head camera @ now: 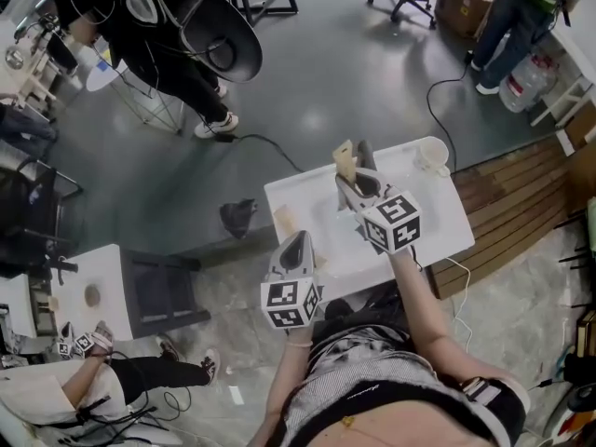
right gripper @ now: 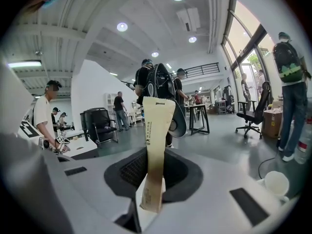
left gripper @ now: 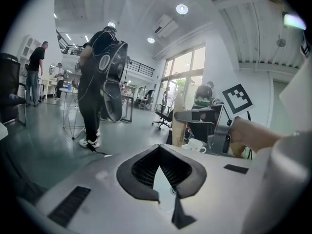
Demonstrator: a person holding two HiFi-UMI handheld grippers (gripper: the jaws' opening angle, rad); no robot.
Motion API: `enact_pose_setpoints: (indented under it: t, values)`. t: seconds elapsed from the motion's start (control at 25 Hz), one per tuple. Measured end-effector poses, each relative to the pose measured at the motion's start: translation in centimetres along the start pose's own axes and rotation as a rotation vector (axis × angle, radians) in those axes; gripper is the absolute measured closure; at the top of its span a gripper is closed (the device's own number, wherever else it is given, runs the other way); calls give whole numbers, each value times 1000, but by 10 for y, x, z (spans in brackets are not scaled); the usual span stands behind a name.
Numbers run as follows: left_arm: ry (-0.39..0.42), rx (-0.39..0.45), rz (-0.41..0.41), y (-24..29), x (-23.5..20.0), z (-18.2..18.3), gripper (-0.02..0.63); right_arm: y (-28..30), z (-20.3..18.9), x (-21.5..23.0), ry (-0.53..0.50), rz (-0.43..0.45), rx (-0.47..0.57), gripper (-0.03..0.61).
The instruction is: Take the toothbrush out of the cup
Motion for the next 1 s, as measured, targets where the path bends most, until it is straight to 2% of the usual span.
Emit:
enact_pose_setpoints:
  t: [0.6, 1.0]
  values:
    - [-27, -9, 70, -20, -36, -6, 614, 42, -11, -32, 12, 78, -38, 468]
    - [-51, -20, 105, -24, -52, -9, 614, 76, -34, -37, 60, 120, -117, 468]
Point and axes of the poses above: the fingertips, and each gripper's own axes: y forward along the fingers, x to its right, z out of its top, the point moved 6 cm from there along -y, backward along the fingers, and after that the axes turned 3 degrees about x, right-handed, at the moved point
